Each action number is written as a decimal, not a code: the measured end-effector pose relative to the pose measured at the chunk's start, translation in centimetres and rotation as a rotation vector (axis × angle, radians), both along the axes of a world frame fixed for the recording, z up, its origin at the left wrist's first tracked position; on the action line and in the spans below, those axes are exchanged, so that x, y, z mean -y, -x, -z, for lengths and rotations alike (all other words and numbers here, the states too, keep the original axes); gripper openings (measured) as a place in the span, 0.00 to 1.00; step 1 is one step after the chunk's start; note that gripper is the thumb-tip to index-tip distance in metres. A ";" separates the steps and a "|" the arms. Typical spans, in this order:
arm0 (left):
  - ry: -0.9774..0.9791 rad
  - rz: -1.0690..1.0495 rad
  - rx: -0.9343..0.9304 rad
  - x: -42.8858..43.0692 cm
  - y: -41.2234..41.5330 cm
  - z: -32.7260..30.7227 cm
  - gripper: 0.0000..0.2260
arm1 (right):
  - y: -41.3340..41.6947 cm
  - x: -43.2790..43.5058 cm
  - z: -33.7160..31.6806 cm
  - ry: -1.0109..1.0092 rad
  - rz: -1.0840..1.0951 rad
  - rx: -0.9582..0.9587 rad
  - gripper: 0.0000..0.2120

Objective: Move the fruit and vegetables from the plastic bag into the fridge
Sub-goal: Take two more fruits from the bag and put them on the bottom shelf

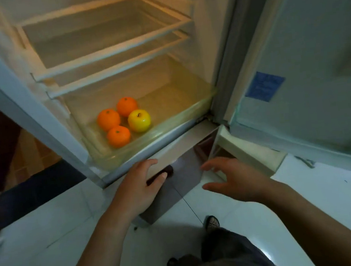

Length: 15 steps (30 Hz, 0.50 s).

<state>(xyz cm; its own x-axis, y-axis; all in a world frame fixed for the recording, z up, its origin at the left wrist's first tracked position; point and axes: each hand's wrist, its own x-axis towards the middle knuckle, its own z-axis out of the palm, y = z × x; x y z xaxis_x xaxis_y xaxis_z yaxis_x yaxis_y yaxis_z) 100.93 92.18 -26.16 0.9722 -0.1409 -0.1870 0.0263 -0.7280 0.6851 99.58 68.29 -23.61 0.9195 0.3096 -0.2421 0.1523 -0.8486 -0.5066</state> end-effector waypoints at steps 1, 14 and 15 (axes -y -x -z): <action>-0.012 0.022 -0.005 0.5 0.1 0.1 0.20 | 0.5 0.4 0.1 -0.001 0.017 0.004 0.23; -0.129 0.324 -0.008 14.7 1.1 -0.1 0.21 | 7.2 12.1 0.4 -0.081 0.269 -0.025 0.23; -0.121 0.358 -0.010 16.7 1.4 -0.2 0.21 | 8.1 13.9 0.6 -0.085 0.305 -0.029 0.24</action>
